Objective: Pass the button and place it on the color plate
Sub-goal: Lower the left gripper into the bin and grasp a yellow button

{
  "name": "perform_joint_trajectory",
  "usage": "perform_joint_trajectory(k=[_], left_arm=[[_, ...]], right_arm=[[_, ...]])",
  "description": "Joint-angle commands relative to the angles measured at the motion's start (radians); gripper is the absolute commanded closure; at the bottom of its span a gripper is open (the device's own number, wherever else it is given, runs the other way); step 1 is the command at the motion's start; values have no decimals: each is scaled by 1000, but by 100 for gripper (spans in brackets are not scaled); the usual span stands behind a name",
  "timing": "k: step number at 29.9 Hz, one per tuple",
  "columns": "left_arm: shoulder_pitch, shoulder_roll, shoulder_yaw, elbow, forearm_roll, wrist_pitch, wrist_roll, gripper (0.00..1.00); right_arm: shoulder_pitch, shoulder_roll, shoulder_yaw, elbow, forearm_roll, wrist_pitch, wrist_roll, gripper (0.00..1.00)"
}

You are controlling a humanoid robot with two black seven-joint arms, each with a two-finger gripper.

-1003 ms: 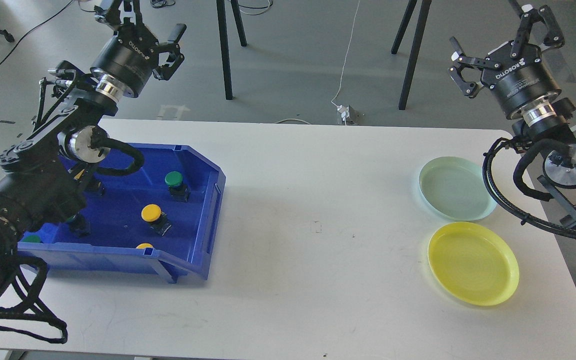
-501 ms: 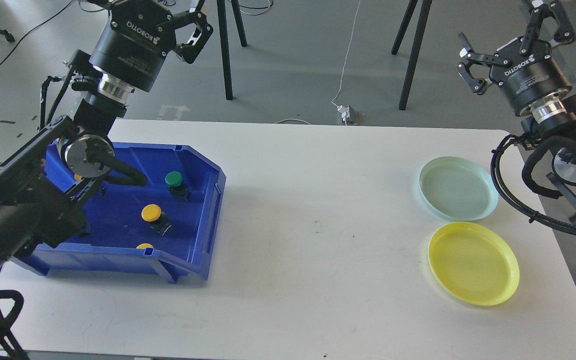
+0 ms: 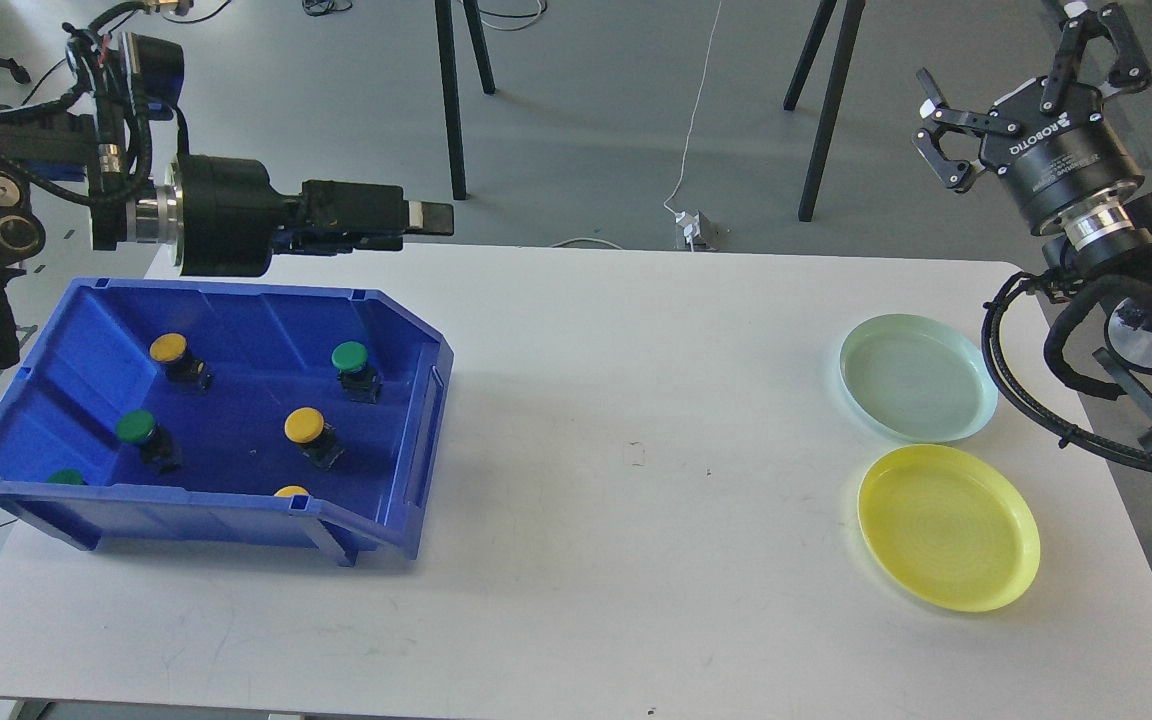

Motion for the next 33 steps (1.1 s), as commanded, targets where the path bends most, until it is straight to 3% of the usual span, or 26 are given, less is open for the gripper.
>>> perform_joint_trajectory(k=[1,7,18,33], left_arm=[[-53,-28,178,12,148,58,0,0],[-54,-143,373,155,242,77,0,0],[42,-275,421,346,244,78,0,0],[137,-275,412,365,247,82,0,0]], right_arm=[[0,0,-1,-3,0,0,-1,2],[-23,0,-4,-6,-1,0,-2,2],[-63,-8,-2,-4,-1,0,-2,2],[-71,-15,-10,-3,-3,0,-5,2]])
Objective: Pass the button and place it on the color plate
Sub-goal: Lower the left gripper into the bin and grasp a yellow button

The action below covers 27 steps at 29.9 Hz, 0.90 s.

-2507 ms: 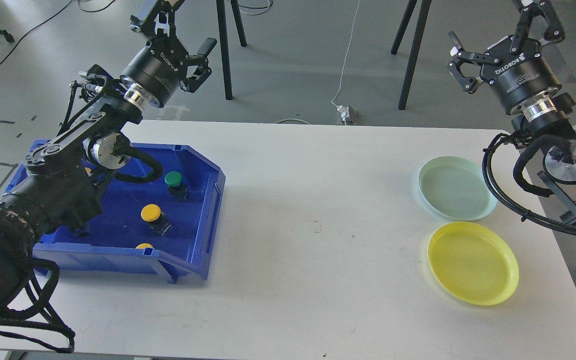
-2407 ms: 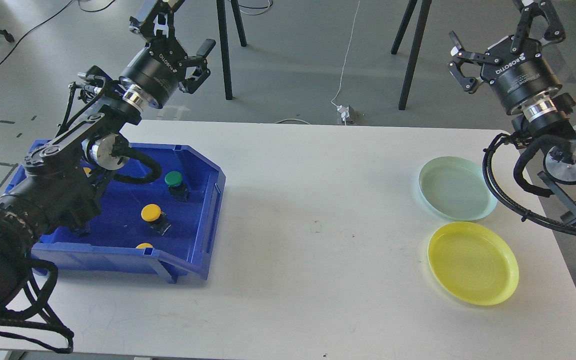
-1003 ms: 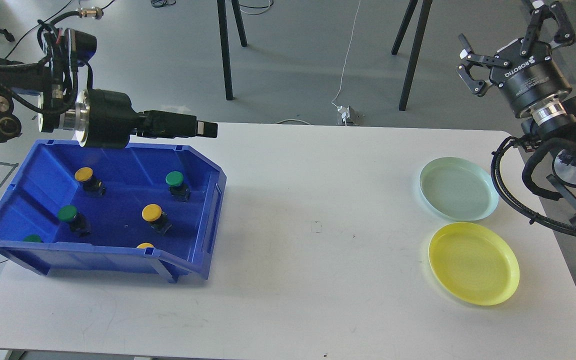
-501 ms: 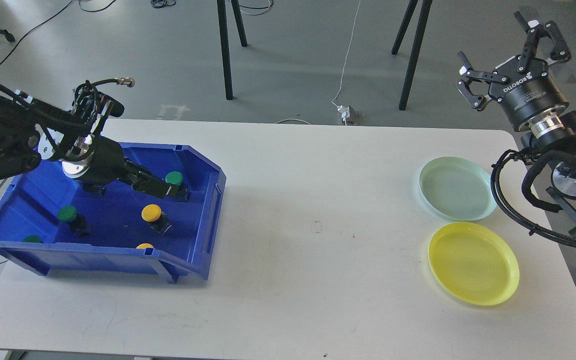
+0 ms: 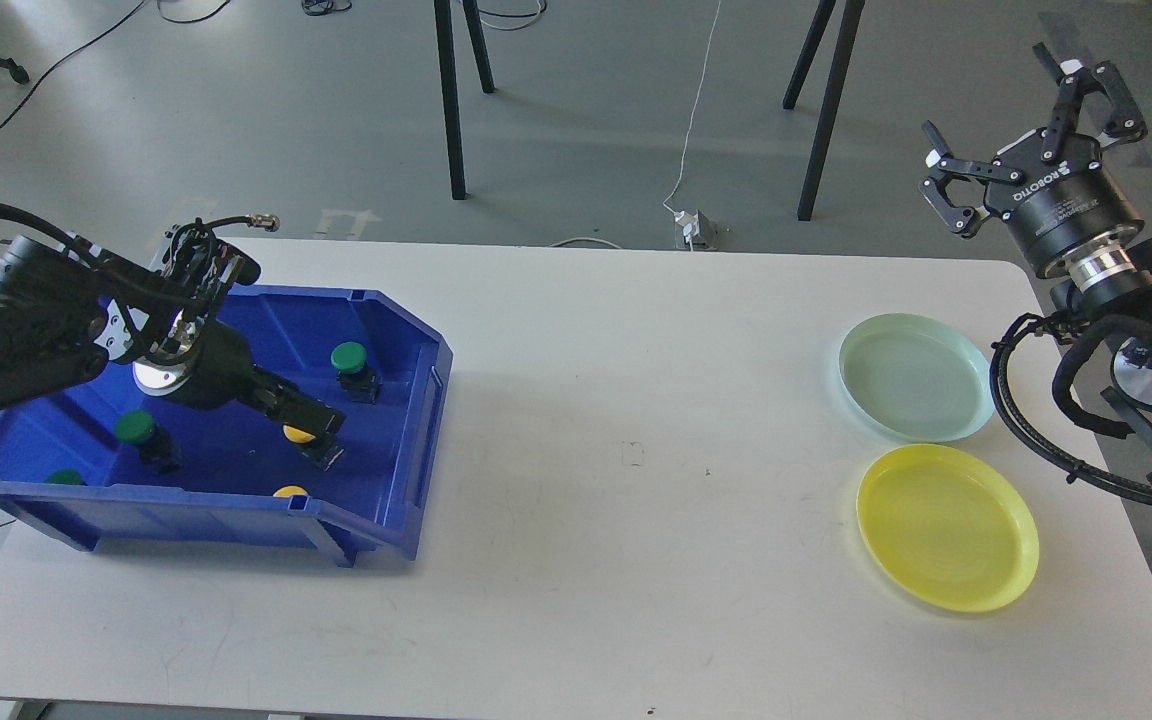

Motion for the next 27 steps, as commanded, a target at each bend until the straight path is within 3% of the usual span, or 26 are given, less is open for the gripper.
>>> perform_joint_trajectory(k=[1,27], left_arm=[[23,1,-2,13,-1,1,0,0],[107,-71,-11,142,-19,15,0,2]], right_arm=[[-2,0,-4,0,-1,0,-2,2],[-38,-10,-2,1,-1,0,-2,2]])
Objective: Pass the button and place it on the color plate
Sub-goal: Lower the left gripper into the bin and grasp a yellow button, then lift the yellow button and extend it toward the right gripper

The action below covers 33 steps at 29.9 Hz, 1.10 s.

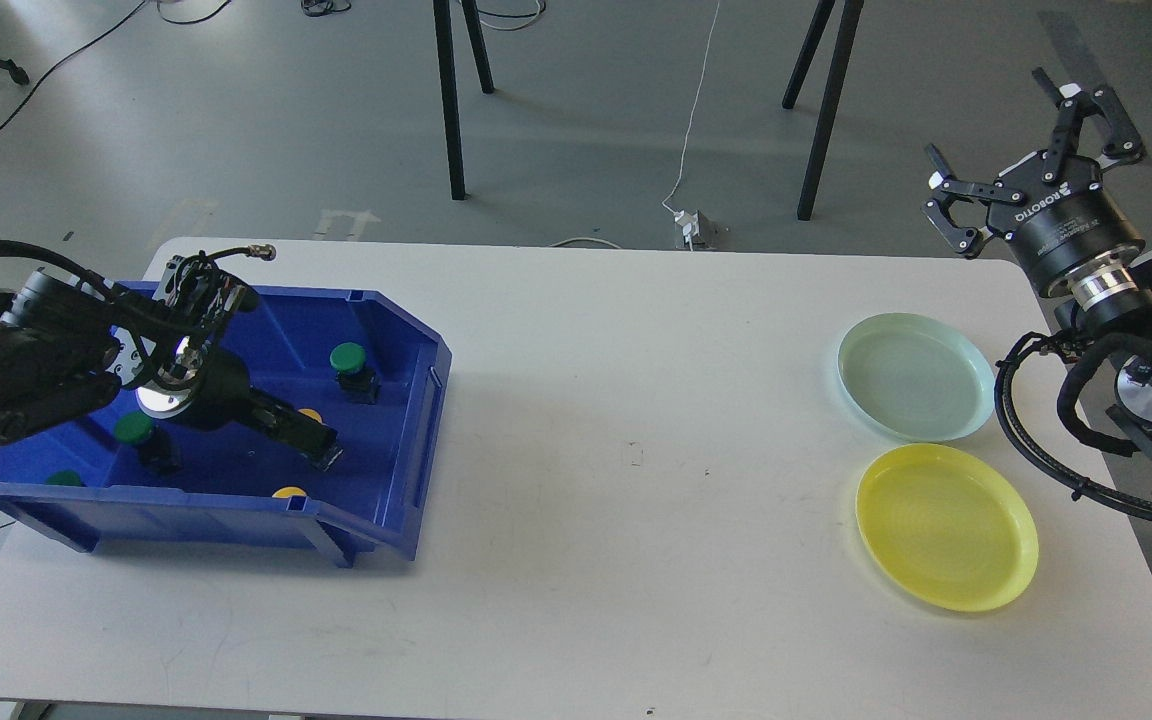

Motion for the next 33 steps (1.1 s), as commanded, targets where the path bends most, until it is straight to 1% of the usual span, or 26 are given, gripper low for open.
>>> perform_joint_trajectory(k=[1,4,6,9,12,13,15,17,20,22,24,25,29,31,33], left_arm=[[13,-8,-7,14,-4,9,0,2],[45,-10,-46,31,-2,23,0,4],[61,-10,-70,32,4,37,0,12],[65,-8,-76,32,6,60,0,18],[73,-8,-76,34,3,61,0,23],[73,-8,-76,34,4,60,0,25],[72,-8,-76,34,6,60,0,37],[72,-5,-76,34,9,60,0,52],[70,-4,-72,32,12,60,0,65],[70,-1,-72,31,12,60,0,70],[70,1,-72,31,13,60,0,86],[69,6,-73,29,13,60,0,89],[58,21,-75,17,15,72,0,90],[43,71,-81,-3,18,73,0,90],[-8,151,-99,-79,19,73,0,90]], right_arm=[[-3,0,0,0,0,0,0,2],[-7,0,0,0,0,0,-1,2],[-9,0,0,0,0,0,0,2],[-9,0,-2,0,0,0,-1,2],[-9,0,-3,0,0,0,0,2],[-9,0,-3,0,0,0,0,2],[-9,0,-3,-1,0,0,0,2],[-10,0,-3,-1,0,0,0,2],[-15,0,-2,-1,0,0,2,2],[-16,0,-2,-1,0,0,2,2],[-18,0,-2,-1,0,0,2,2],[-21,0,-2,0,0,0,2,2],[-24,0,0,-4,-1,0,3,2],[-24,2,3,-7,-1,0,3,2],[-24,2,6,-10,0,0,3,2]])
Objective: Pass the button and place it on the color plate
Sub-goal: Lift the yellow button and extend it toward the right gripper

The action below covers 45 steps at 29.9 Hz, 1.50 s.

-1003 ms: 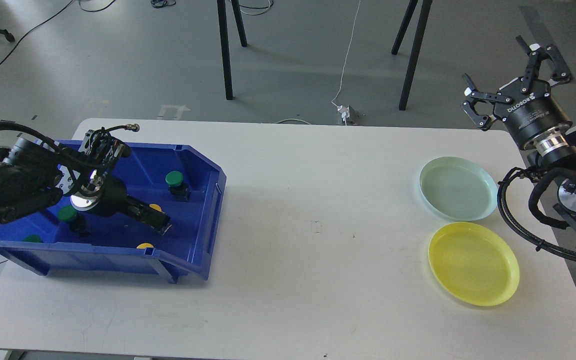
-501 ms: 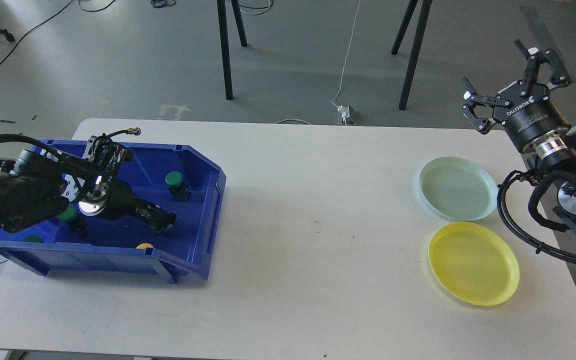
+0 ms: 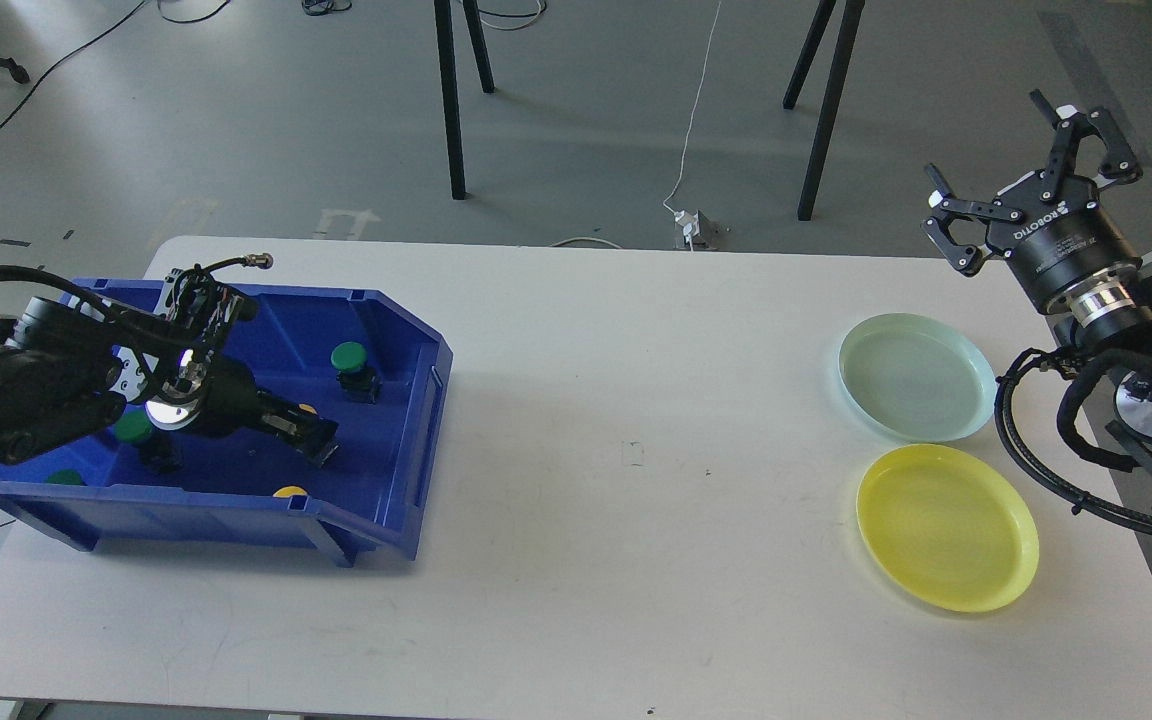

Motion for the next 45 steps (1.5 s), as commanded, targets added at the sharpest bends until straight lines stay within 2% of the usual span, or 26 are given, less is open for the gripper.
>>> perform_joint_trajectory(k=[1,5,7,9,10,13,16,18,23,28,32,38,45], left_arm=[[-89,139,-34,-134,2,-1,0,90],[-195,346,-116,-356,3,-27,0,89],[-227,411,-166,-416,2,-70,0,89],[-244,457,-249,-467,2,-147,0,89],[-241,483,-302,-491,-8,-189,0,89],[-221,546,-424,-606,-87,-189,0,89],[-212,551,-461,-715,-310,-189,0,89],[-210,520,-481,-746,-425,-189,0,89],[-172,318,-496,-703,-640,-182,0,89],[-65,83,-530,-604,-751,-84,0,89],[70,-30,-613,-522,-760,-64,0,89],[167,-52,-757,-482,-746,-78,0,89],[178,-54,-765,-484,-746,-81,0,89]], right_arm=[[1,1,9,-7,1,0,0,2],[0,9,30,-59,1,0,-3,2],[3,16,35,-122,1,0,-3,2],[8,27,40,-159,3,0,0,2],[2,36,41,-152,4,0,1,2],[-29,32,41,-86,4,0,5,2],[-54,3,44,14,0,0,12,2],[-60,-33,40,81,-17,0,12,2],[-132,-60,38,276,-204,-28,18,1],[-227,-54,35,440,-439,-131,106,1],[-270,-68,21,552,-557,-140,116,1],[-279,-80,-57,602,-574,-145,124,1],[-269,-33,-85,605,-591,-144,129,1]])
